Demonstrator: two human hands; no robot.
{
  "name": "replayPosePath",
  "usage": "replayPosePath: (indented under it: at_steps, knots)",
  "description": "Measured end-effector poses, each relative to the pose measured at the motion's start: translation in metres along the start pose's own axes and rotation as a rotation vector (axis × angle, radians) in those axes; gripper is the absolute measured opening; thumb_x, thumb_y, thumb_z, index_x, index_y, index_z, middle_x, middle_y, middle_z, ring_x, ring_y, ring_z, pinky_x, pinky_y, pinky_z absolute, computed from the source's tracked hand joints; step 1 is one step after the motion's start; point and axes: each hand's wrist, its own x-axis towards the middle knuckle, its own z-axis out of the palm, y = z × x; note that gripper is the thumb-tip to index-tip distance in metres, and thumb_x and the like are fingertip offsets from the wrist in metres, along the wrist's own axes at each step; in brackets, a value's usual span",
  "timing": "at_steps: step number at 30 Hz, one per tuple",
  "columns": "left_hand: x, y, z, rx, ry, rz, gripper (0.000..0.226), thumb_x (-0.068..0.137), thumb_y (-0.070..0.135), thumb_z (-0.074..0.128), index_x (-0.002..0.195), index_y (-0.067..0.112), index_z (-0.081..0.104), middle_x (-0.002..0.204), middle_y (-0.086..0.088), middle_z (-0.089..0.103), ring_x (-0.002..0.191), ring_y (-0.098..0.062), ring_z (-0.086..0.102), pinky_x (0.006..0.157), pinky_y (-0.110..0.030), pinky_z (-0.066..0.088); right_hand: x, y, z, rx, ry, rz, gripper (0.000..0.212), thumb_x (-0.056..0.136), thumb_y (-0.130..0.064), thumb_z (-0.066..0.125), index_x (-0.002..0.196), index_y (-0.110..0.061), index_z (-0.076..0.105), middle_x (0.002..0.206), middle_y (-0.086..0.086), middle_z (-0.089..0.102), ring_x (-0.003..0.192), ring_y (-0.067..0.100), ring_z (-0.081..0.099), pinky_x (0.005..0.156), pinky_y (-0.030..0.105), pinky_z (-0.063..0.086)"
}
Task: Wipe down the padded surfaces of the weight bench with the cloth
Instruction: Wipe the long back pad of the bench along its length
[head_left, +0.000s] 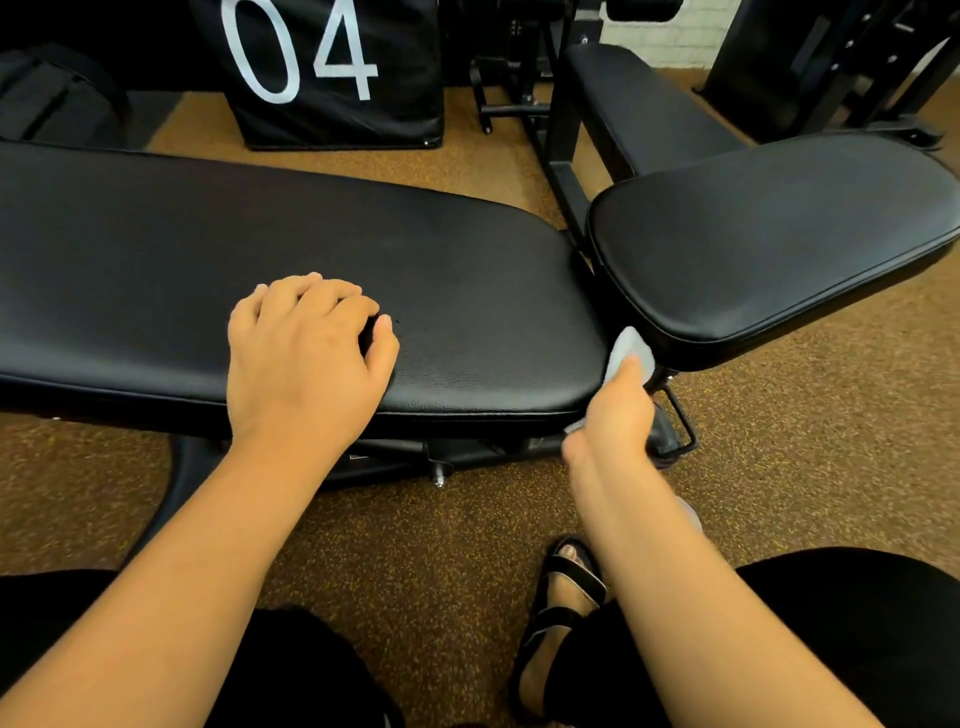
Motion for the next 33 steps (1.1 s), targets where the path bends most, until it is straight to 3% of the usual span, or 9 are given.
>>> replayPosePath:
  at_steps: [2, 5, 9, 13, 17, 21, 25, 29, 33]
  knots:
    - [0.0, 0.0, 0.0, -0.004, 0.005, -0.002, 0.029, 0.097, 0.036, 0.046, 0.103, 0.022, 0.071, 0.115, 0.003, 0.067, 0.124, -0.025, 0.05, 0.102, -0.049, 0.032, -0.021, 0.019, 0.002, 0.002, -0.009, 0.034, 0.047, 0.098, -0.053, 0.039, 0.123, -0.017, 0.055, 0.106, 0.001, 0.067, 0.083, 0.013, 0.065, 0.074, 0.028, 0.052]
    - [-0.001, 0.0, 0.0, -0.006, 0.006, -0.005, 0.029, 0.097, 0.037, 0.046, 0.103, 0.022, 0.071, 0.116, 0.003, 0.067, 0.123, -0.025, 0.05, 0.1, -0.048, 0.033, -0.046, 0.04, 0.006, 0.076, -0.022, 0.126, 0.06, 0.098, -0.057, 0.037, 0.141, -0.016, 0.042, 0.131, -0.001, 0.054, 0.117, 0.018, 0.053, 0.099, 0.03, 0.037]
    - [0.0, 0.0, -0.001, -0.01, 0.006, 0.001, 0.031, 0.097, 0.038, 0.045, 0.104, 0.023, 0.071, 0.116, 0.003, 0.066, 0.123, -0.025, 0.05, 0.1, -0.047, 0.033, -0.036, 0.022, 0.009, 0.128, 0.013, 0.104, 0.038, 0.1, -0.052, 0.037, 0.12, -0.021, 0.047, 0.101, -0.005, 0.056, 0.101, 0.014, 0.051, 0.099, 0.03, 0.04]
    - [-0.001, -0.001, 0.0, -0.009, 0.016, 0.009, 0.031, 0.097, 0.038, 0.044, 0.103, 0.023, 0.071, 0.114, 0.005, 0.066, 0.121, -0.024, 0.051, 0.097, -0.045, 0.033, -0.011, 0.004, 0.003, 0.146, 0.018, 0.035, 0.035, 0.099, -0.051, 0.041, 0.106, -0.022, 0.058, 0.113, -0.004, 0.065, 0.087, 0.015, 0.064, 0.092, 0.036, 0.054]
    - [0.001, 0.0, 0.0, -0.002, 0.011, 0.009, 0.031, 0.097, 0.038, 0.043, 0.102, 0.023, 0.07, 0.112, 0.006, 0.066, 0.118, -0.023, 0.051, 0.095, -0.044, 0.034, -0.01, 0.002, 0.005, 0.192, 0.036, 0.061, 0.038, 0.1, -0.047, 0.039, 0.122, -0.022, 0.057, 0.117, -0.002, 0.065, 0.089, 0.015, 0.063, 0.081, 0.029, 0.052]
    - [0.0, 0.0, 0.0, -0.001, 0.013, 0.004, 0.031, 0.097, 0.038, 0.043, 0.101, 0.024, 0.07, 0.111, 0.006, 0.066, 0.118, -0.023, 0.051, 0.094, -0.044, 0.034, -0.05, 0.022, 0.011, 0.146, 0.047, 0.167, 0.056, 0.102, -0.05, 0.031, 0.146, -0.015, 0.034, 0.143, 0.002, 0.045, 0.129, 0.021, 0.046, 0.105, 0.031, 0.031]
    - [0.0, 0.0, -0.001, -0.012, 0.008, 0.006, 0.03, 0.097, 0.038, 0.043, 0.102, 0.024, 0.07, 0.11, 0.006, 0.066, 0.118, -0.023, 0.051, 0.095, -0.043, 0.033, -0.049, 0.024, 0.016, 0.134, 0.035, 0.177, 0.053, 0.102, -0.05, 0.033, 0.143, -0.015, 0.036, 0.143, 0.003, 0.043, 0.125, 0.019, 0.044, 0.103, 0.029, 0.029]
    - [-0.001, -0.001, -0.001, -0.014, 0.009, 0.014, 0.031, 0.096, 0.039, 0.044, 0.102, 0.023, 0.07, 0.111, 0.006, 0.067, 0.117, -0.023, 0.052, 0.095, -0.044, 0.034, -0.027, 0.025, 0.008, 0.017, 0.024, -0.001, 0.045, 0.101, -0.049, 0.032, 0.134, -0.019, 0.04, 0.109, 0.002, 0.06, 0.104, 0.018, 0.056, 0.087, 0.029, 0.044]
    - [-0.001, -0.001, -0.002, -0.01, 0.002, 0.008, 0.031, 0.096, 0.04, 0.043, 0.102, 0.023, 0.069, 0.11, 0.005, 0.067, 0.115, -0.023, 0.052, 0.096, -0.044, 0.035, -0.008, 0.033, -0.009, -0.251, -0.042, -0.489, 0.047, 0.102, -0.036, 0.035, 0.145, -0.016, 0.035, 0.136, 0.001, 0.051, 0.118, 0.015, 0.053, 0.1, 0.03, 0.042]
